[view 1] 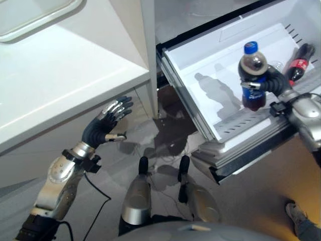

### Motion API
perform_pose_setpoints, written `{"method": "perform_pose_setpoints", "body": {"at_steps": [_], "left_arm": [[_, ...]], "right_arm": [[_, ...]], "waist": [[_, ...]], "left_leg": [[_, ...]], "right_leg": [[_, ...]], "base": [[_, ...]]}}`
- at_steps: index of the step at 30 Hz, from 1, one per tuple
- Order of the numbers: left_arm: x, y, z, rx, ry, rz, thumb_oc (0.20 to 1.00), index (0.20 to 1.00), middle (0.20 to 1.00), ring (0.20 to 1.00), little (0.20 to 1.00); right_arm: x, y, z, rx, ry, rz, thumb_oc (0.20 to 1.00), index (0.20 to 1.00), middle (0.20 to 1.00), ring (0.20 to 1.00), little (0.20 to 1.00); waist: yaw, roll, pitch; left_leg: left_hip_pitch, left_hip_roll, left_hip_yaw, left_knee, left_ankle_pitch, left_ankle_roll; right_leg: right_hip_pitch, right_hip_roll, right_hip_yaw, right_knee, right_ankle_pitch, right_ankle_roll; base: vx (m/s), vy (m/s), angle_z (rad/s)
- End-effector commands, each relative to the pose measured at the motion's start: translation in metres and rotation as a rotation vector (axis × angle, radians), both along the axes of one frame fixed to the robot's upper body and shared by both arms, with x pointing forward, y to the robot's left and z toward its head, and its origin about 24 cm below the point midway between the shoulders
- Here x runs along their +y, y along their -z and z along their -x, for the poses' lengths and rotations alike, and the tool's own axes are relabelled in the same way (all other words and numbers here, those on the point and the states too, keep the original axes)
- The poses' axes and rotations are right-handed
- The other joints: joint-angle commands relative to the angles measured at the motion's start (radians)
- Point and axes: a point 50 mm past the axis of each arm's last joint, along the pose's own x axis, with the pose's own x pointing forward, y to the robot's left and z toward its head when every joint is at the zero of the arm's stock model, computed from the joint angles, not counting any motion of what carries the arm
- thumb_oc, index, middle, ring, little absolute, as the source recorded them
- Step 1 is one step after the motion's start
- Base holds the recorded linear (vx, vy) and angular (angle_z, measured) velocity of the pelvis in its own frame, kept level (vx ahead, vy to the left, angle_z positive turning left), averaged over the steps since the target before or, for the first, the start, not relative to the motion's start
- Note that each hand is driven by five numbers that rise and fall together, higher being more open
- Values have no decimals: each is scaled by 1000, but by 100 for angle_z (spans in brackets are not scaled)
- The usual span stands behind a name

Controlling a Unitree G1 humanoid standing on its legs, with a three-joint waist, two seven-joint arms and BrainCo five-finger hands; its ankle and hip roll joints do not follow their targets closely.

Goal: Take the drinks into the refrigerator

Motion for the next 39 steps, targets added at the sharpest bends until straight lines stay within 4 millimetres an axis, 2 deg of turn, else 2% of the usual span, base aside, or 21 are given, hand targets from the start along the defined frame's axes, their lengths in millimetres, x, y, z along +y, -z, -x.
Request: {"method": "perform_pose_setpoints", "body": {"at_steps": [1, 7, 11, 20, 27, 28, 29, 30, 39], "left_arm": [[-13, -16, 8, -92, 70, 26, 1000, 1000, 1000, 1000, 1000], [-12, -17, 6, -91, 41, 16, 1000, 1000, 1000, 1000, 1000], [-10, -18, 10, -93, 19, 0, 1000, 1000, 1000, 1000, 1000], [-3, -21, 17, -103, -11, -34, 1000, 1000, 1000, 1000, 1000], [0, -22, 21, -107, -26, -45, 1000, 1000, 1000, 1000, 1000], [1, -23, 21, -111, -28, -45, 1000, 1000, 1000, 1000, 1000], [1, -23, 21, -108, -28, -48, 1000, 1000, 1000, 1000, 1000], [1, -23, 21, -110, -26, -53, 1000, 1000, 1000, 1000, 1000], [1, -26, 21, -122, -34, -54, 1000, 1000, 1000, 1000, 1000]], "right_arm": [[24, -43, -14, -172, -58, 27, 200, 200, 200, 200, 200], [53, -22, -37, -91, -57, 83, 200, 200, 200, 200, 200], [72, -16, -42, -46, -119, 189, 200, 200, 200, 200, 200], [78, -12, -46, 24, -154, 388, 200, 200, 200, 200, 200], [75, -8, -45, 65, -163, 433, 200, 200, 200, 200, 200], [77, -8, -45, 68, -177, 439, 278, 278, 278, 278, 278], [79, -7, -44, 72, -188, 451, 592, 592, 592, 592, 592], [79, -7, -44, 74, -189, 452, 1000, 1000, 1000, 1000, 1000], [91, -12, -47, 49, -208, 426, 1000, 1000, 1000, 1000, 1000]], "waist": [[29, 10, -27], [43, 15, 10], [47, 7, 23], [46, -5, 29], [51, -18, 35], [52, -20, 35], [54, -23, 35], [55, -25, 35], [66, -43, 35]], "left_leg": [[-67, 10, -56, 133, -56, -10], [-103, 9, -65, 181, -67, -3], [-125, 10, -68, 198, -70, 1], [-119, 23, -76, 171, -59, -6], [-116, 38, -97, 137, -34, -20], [-115, 41, -98, 133, -31, -22], [-114, 44, -102, 129, -28, -24], [-113, 47, -103, 124, -25, -26], [-87, 64, -115, 101, -12, -33]], "right_leg": [[-54, -9, -55, 230, -125, 43], [-88, -2, -41, 261, -128, 38], [-104, 9, -29, 262, -127, 34], [-108, 16, -41, 259, -132, 30], [-108, 23, -71, 254, -135, 23], [-107, 25, -74, 254, -137, 22], [-106, 26, -78, 254, -138, 20], [-104, 27, -82, 251, -138, 20], [-78, 37, -97, 236, -143, 12]], "base": [[-4, -41, 1], [-13, -26, 1], [-14, -17, -5], [-8, -14, -1], [-13, -57, 8], [4, -57, 23], [8, -58, 22], [5, -58, 17], [-4, -42, 3]]}}
